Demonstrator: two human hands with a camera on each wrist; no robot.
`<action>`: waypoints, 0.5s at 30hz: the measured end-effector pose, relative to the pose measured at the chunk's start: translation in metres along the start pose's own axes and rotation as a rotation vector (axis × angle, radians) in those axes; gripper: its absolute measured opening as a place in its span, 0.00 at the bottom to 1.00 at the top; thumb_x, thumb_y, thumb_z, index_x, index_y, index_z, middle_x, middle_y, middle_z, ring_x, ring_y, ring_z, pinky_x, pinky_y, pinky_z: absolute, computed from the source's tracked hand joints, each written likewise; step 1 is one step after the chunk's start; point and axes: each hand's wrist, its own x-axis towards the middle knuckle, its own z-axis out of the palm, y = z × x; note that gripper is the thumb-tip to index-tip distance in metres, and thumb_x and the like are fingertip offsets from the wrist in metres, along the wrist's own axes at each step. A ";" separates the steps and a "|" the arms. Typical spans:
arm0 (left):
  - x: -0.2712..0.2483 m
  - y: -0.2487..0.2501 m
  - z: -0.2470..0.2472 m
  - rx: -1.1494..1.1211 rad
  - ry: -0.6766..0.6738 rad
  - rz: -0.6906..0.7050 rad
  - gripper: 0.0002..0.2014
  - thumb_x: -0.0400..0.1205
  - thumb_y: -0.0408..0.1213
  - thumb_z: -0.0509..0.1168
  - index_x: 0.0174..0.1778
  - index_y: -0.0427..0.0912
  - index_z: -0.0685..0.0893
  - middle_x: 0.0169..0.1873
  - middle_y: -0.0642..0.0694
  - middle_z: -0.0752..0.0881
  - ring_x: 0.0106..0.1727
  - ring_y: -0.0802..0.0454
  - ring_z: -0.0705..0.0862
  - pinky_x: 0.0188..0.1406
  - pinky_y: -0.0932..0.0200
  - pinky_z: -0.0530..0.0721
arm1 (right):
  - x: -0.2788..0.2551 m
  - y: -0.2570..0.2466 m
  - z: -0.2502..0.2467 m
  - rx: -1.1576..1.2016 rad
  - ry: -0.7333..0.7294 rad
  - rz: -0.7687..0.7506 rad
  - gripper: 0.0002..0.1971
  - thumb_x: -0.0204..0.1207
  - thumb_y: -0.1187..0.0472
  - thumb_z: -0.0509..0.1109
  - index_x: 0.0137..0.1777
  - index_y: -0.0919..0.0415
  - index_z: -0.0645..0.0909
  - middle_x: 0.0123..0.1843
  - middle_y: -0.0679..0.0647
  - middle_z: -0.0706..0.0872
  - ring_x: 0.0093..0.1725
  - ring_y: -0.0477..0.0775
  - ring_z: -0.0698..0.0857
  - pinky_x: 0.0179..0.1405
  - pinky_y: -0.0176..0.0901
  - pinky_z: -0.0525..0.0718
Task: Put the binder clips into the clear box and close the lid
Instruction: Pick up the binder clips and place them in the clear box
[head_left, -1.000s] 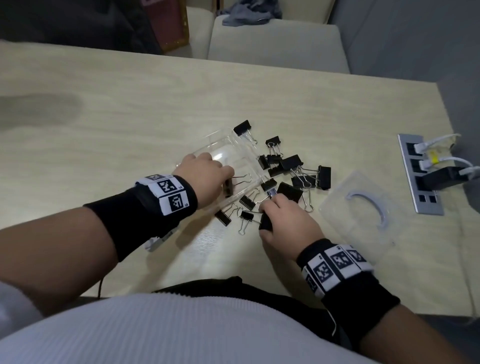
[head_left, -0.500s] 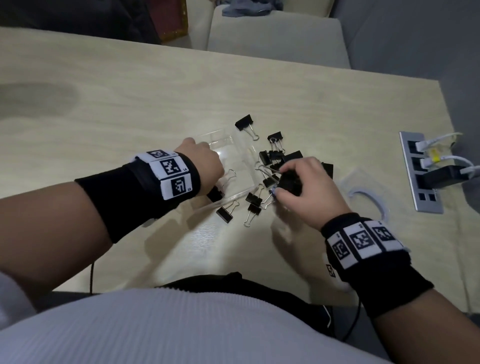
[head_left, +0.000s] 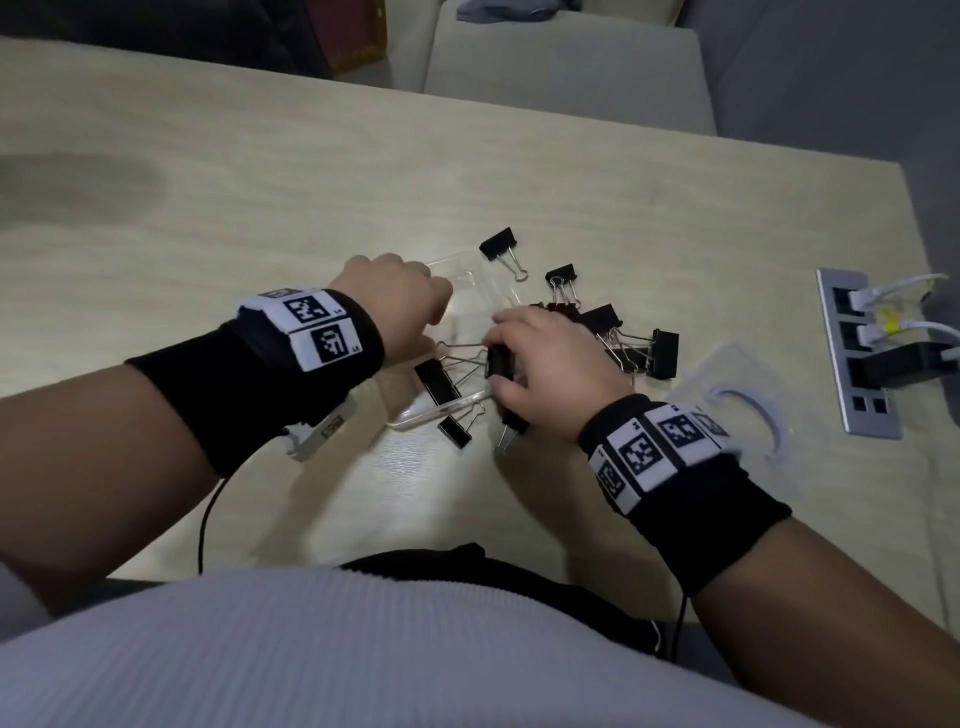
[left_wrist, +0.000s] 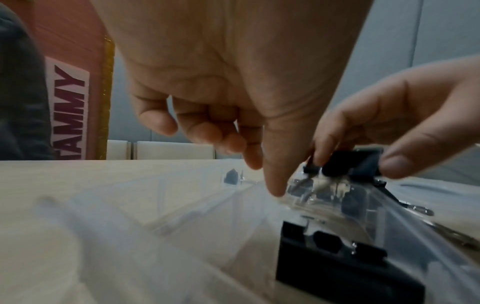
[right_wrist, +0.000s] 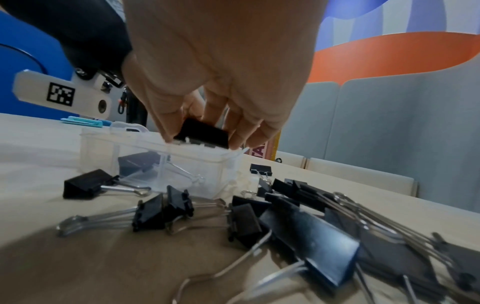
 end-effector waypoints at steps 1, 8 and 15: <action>0.000 0.000 0.000 -0.003 0.004 -0.001 0.14 0.79 0.52 0.65 0.57 0.51 0.79 0.54 0.48 0.82 0.57 0.43 0.80 0.48 0.50 0.74 | 0.000 -0.001 0.002 -0.003 -0.013 -0.004 0.23 0.73 0.51 0.70 0.70 0.49 0.77 0.77 0.49 0.73 0.75 0.54 0.72 0.74 0.55 0.68; -0.011 0.017 0.009 0.033 -0.063 0.207 0.18 0.83 0.48 0.59 0.70 0.59 0.77 0.64 0.51 0.80 0.64 0.44 0.78 0.53 0.50 0.75 | -0.027 0.011 0.000 0.002 0.107 0.021 0.08 0.76 0.60 0.65 0.53 0.53 0.81 0.50 0.48 0.79 0.51 0.51 0.77 0.55 0.48 0.78; -0.012 0.032 0.014 0.035 -0.031 0.177 0.17 0.84 0.50 0.55 0.67 0.52 0.79 0.60 0.48 0.81 0.60 0.43 0.80 0.54 0.47 0.76 | -0.066 0.040 0.026 -0.099 0.006 0.220 0.13 0.76 0.56 0.65 0.58 0.53 0.84 0.58 0.51 0.81 0.58 0.58 0.79 0.57 0.52 0.79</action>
